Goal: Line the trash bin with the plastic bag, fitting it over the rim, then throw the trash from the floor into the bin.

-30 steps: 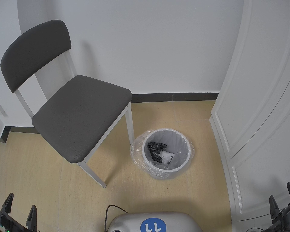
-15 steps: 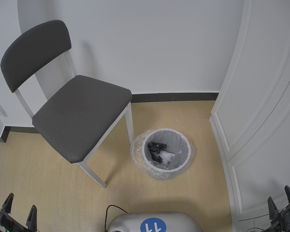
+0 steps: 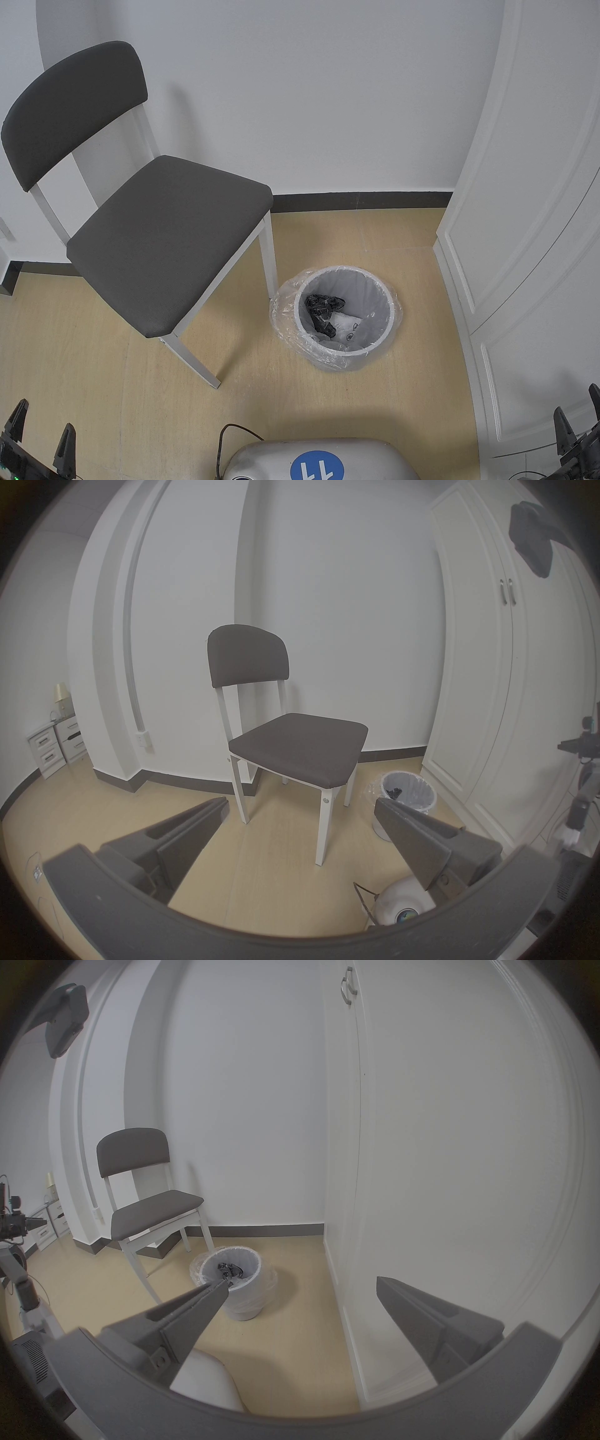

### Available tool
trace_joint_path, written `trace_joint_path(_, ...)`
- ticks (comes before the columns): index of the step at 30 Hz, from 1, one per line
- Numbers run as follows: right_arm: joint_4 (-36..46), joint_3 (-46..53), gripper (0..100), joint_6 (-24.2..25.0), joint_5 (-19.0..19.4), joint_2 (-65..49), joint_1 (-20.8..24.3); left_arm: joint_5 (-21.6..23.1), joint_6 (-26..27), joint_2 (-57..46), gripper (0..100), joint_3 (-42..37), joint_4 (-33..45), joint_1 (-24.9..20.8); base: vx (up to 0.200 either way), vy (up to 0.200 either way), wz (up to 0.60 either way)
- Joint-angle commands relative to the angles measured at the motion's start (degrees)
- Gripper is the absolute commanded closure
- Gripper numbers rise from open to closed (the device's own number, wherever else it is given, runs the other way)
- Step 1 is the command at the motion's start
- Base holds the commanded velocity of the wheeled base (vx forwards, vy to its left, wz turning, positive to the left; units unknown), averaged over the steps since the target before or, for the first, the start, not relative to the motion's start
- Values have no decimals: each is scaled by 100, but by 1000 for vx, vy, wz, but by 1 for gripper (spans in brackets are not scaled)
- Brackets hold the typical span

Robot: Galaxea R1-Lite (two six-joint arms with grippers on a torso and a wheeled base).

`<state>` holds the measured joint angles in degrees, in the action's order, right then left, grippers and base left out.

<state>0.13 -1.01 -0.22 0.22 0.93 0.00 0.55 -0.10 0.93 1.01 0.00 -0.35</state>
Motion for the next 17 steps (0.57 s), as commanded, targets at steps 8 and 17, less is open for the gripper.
trace_joint_path(8,4,92,0,-4,4,-84,0,15,54,-93,0,-101,0,0,0,0,0)
trace_joint_path(17,4,92,0,-13,13,-84,0,15,54,-93,0,-101,0,0,0,0,0)
